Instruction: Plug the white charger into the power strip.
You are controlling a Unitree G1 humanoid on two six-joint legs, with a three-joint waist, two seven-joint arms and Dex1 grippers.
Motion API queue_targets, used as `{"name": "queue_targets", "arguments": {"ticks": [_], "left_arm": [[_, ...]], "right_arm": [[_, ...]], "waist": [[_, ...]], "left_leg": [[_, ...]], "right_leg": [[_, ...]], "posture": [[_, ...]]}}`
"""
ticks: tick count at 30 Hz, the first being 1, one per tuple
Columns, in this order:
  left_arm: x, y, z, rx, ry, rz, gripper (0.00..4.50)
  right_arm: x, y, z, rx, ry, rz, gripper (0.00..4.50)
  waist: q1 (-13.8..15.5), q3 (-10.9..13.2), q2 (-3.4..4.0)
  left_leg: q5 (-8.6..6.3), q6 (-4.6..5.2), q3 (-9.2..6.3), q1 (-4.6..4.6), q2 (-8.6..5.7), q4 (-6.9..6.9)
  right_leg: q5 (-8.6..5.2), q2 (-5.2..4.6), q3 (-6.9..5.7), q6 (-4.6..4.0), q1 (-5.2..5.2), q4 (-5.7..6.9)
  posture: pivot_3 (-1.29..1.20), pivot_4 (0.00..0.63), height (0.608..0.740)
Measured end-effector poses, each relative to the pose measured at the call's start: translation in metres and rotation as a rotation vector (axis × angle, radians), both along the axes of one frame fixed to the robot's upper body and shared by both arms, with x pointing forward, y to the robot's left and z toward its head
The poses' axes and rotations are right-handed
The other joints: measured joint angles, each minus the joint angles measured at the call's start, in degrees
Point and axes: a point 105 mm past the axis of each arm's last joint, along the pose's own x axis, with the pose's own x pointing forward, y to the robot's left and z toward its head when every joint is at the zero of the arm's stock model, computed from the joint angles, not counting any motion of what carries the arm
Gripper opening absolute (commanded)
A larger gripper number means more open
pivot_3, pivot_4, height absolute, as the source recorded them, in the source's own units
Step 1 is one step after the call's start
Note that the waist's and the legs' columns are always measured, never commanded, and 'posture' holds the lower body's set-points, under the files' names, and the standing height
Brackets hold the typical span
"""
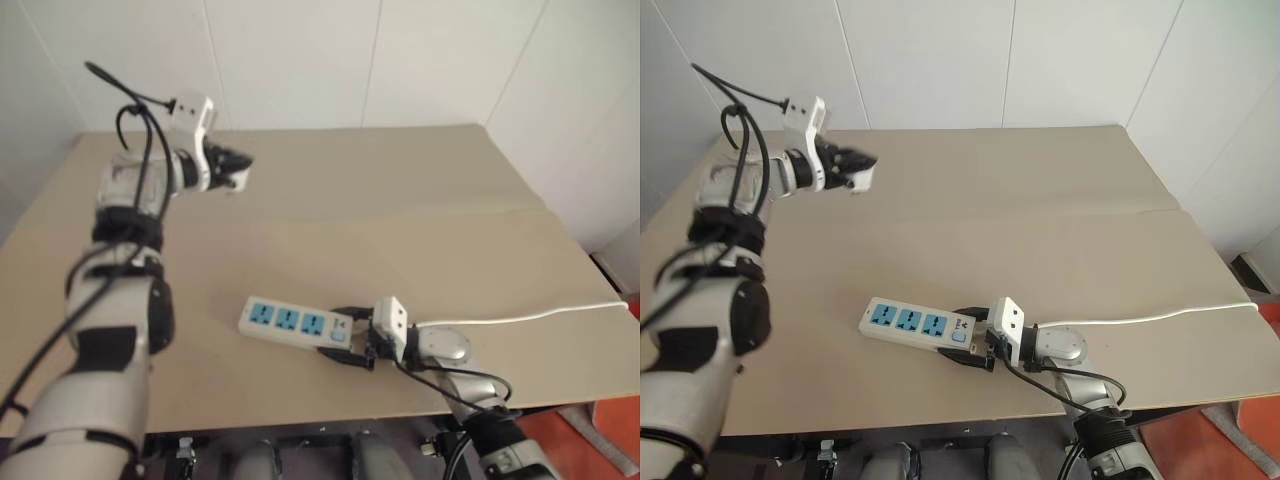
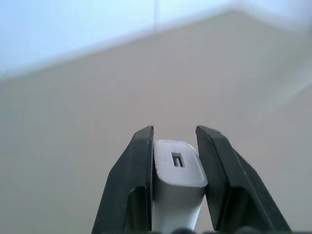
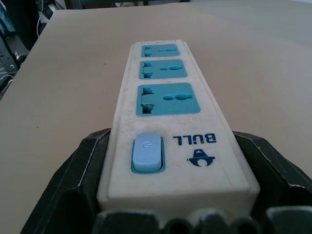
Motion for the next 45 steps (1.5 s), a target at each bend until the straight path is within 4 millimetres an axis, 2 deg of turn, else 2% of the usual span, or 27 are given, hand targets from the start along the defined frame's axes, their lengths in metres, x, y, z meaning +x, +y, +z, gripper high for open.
{"name": "queue_targets", "arguments": {"ticks": [2, 5, 9, 11, 15, 19, 23, 29, 39, 45], "left_arm": [[-0.013, -0.017, -0.007, -0.065, -0.033, -0.07, 1.06], [-0.051, -0.043, -0.014, -0.155, -0.116, -0.264, 1.06], [-0.104, -0.071, -0.025, -0.115, -0.187, -0.519, 1.06], [-0.13, -0.08, -0.039, -0.063, -0.184, -0.632, 1.06], [-0.156, -0.074, -0.072, 0.023, -0.092, -0.757, 1.06], [-0.175, -0.065, -0.084, 0.016, -0.058, -0.851, 1.06], [-0.183, -0.063, -0.087, 0.009, -0.047, -0.91, 1.06], [-0.181, -0.064, -0.083, 0.016, -0.065, -0.916, 1.06], [-0.184, -0.062, -0.083, 0.012, -0.057, -0.917, 1.06], [-0.188, -0.064, -0.082, -0.029, -0.051, -0.926, 1.06]], "right_arm": [[0.0, 0.001, 0.0, 0.001, 0.0, -0.003, 3.42], [0.0, 0.001, 0.0, 0.001, 0.0, -0.002, 3.42], [0.0, 0.001, -0.001, -0.001, 0.006, -0.004, 3.42], [0.0, 0.001, -0.002, -0.003, 0.011, -0.008, 3.42], [0.0, 0.001, -0.004, -0.002, 0.02, -0.018, 3.42], [0.0, 0.001, -0.005, -0.002, 0.022, -0.018, 3.42], [0.0, 0.003, -0.004, -0.012, 0.024, 0.008, 3.42], [-0.004, 0.001, -0.004, -0.047, 0.041, 0.118, 3.42], [0.013, 0.001, -0.003, -0.079, 0.044, 0.219, 3.42], [0.013, 0.001, -0.006, -0.075, 0.036, 0.22, 3.42]], "waist": [[-0.2, 0.0, 0.0], [-0.3, 0.0, 0.0], [-0.2, 0.0, 0.02], [-0.3, -0.1, 0.16], [-0.4, -0.1, 0.18], [-0.3, -0.1, 0.18], [-0.3, -0.1, 0.18], [-0.3, -0.1, 0.19], [-0.4, -0.1, 0.2], [-0.4, -0.1, 0.2]], "left_leg": [[0.0, 0.0, -0.04, -0.01, -0.02, 0.01], [0.0, 0.0, -0.04, -0.01, -0.01, 0.01], [0.01, 0.0, 0.02, 0.07, -0.02, 0.01], [0.0, 0.0, 0.03, 0.27, -0.05, 0.01], [0.0, 0.0, 0.06, 0.77, -0.04, -0.01], [0.01, 0.01, 0.09, 0.82, -0.04, -0.01], [0.0, 0.01, 0.09, 0.81, -0.03, -0.01], [0.0, 0.01, 0.09, 0.78, -0.04, -0.01], [0.0, 0.01, 0.09, 0.83, -0.02, -0.02], [0.0, 0.02, 0.08, 0.95, -0.02, -0.01]], "right_leg": [[0.01, 0.0, 0.06, -0.01, 0.0, 0.07], [0.01, 0.01, 0.07, -0.02, 0.0, 0.05], [0.02, 0.04, 0.07, -0.02, 0.09, 0.0], [0.01, 0.04, 0.08, -0.02, 0.36, -0.05], [-0.01, 0.11, 0.04, -0.03, 0.89, -0.25], [-0.01, 0.11, 0.05, -0.03, 0.96, -0.31], [-0.01, 0.14, 0.04, -0.03, 0.96, -0.32], [-0.01, 0.14, 0.05, -0.03, 0.96, -0.39], [-0.01, 0.14, 0.05, -0.04, 0.98, -0.38], [0.01, 0.14, 0.06, -0.06, 1.09, -0.37]], "posture": [[0.0, 0.15, 0.74], [0.0, 0.15, 0.74], [0.0, 0.15, 0.74], [0.0, 0.15, 0.74], [0.0, 0.15, 0.74], [0.0, 0.15, 0.74], [0.0, 0.15, 0.74], [0.0, 0.15, 0.74], [0.0, 0.15, 0.74], [0.0, 0.15, 0.74]]}}
